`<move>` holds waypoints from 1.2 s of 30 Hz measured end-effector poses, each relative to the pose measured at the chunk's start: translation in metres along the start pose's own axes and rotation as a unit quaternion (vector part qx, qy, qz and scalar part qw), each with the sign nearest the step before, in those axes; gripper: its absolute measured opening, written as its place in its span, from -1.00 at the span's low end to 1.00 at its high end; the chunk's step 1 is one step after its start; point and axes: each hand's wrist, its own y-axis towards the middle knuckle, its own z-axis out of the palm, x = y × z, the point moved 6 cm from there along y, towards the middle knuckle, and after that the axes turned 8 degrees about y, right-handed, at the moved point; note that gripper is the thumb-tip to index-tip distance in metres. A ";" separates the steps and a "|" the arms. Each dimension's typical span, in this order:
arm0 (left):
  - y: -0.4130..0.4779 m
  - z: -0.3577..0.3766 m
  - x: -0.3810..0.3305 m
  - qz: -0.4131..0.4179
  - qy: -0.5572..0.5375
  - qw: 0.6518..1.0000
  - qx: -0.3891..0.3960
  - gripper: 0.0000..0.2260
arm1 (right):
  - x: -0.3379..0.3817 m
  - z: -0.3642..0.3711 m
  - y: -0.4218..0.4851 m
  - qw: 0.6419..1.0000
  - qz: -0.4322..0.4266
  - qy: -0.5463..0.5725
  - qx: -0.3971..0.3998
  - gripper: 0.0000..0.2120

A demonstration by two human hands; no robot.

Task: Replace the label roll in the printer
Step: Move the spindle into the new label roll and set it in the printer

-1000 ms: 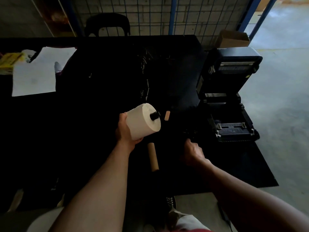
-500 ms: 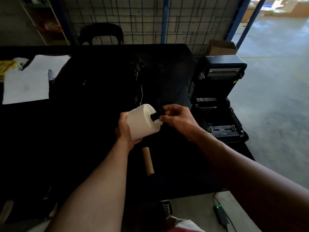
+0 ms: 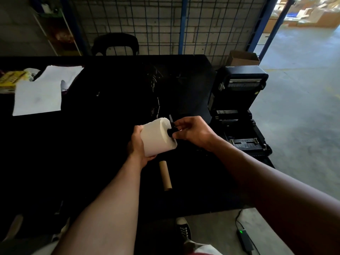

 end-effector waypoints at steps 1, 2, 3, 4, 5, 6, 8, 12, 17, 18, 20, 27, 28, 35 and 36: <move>-0.001 -0.001 -0.001 -0.001 0.000 1.000 -0.001 -0.52 | -0.001 0.001 0.001 1.000 0.000 -0.013 0.003 -0.59; -0.001 -0.001 -0.001 -0.003 0.001 1.000 -0.003 -0.47 | 0.000 0.003 0.002 1.000 -0.001 -0.025 0.007 -0.59; -0.001 -0.001 -0.001 -0.005 0.004 1.000 -0.004 -0.43 | 0.000 0.005 0.004 0.999 0.001 -0.033 0.012 -0.59; -0.001 -0.001 -0.002 -0.002 0.008 1.000 -0.003 -0.43 | 0.000 0.008 0.005 0.999 0.007 -0.035 0.015 -0.59; -0.001 0.000 -0.002 0.001 0.013 1.000 -0.003 -0.44 | 0.000 0.010 0.006 0.999 0.018 -0.030 0.017 -0.59; -0.001 0.000 -0.002 0.003 0.017 1.000 -0.005 -0.47 | -0.001 0.011 0.007 0.999 0.027 -0.020 0.017 -0.60; 0.000 -0.001 0.000 0.003 0.018 1.000 -0.009 -0.49 | -0.004 0.013 0.007 0.999 0.028 0.008 0.014 -0.59; 0.001 -0.005 0.001 0.004 0.015 1.000 -0.022 -0.57 | -0.012 0.013 -0.001 0.991 0.057 0.117 0.042 -0.85; -0.001 -0.002 0.002 0.021 0.025 0.999 -0.040 -0.60 | -0.026 0.023 0.006 0.997 0.057 0.047 -0.015 -0.75; -0.002 -0.002 0.002 0.021 0.021 0.998 -0.050 -0.60 | -0.029 0.024 0.007 0.996 0.069 0.060 -0.024 -0.72; -0.004 -0.003 0.002 0.022 0.014 0.997 -0.075 -0.57 | -0.034 0.026 0.006 0.987 0.109 0.114 -0.038 -0.75; -0.010 0.011 0.001 0.019 -0.012 0.995 -0.102 -0.67 | -0.048 0.028 -0.007 0.951 0.164 0.237 -0.110 -0.47; -0.011 0.013 0.001 0.023 -0.013 0.994 -0.103 -0.68 | -0.050 0.028 -0.009 0.946 0.166 0.255 -0.112 -0.43; -0.014 0.023 0.001 0.024 -0.015 0.996 -0.088 -0.69 | -0.070 0.014 -0.006 0.933 0.162 0.275 -0.167 -0.89; -0.014 0.024 0.000 0.026 -0.013 0.996 -0.086 -0.69 | -0.070 0.013 -0.006 0.933 0.161 0.273 -0.169 -0.90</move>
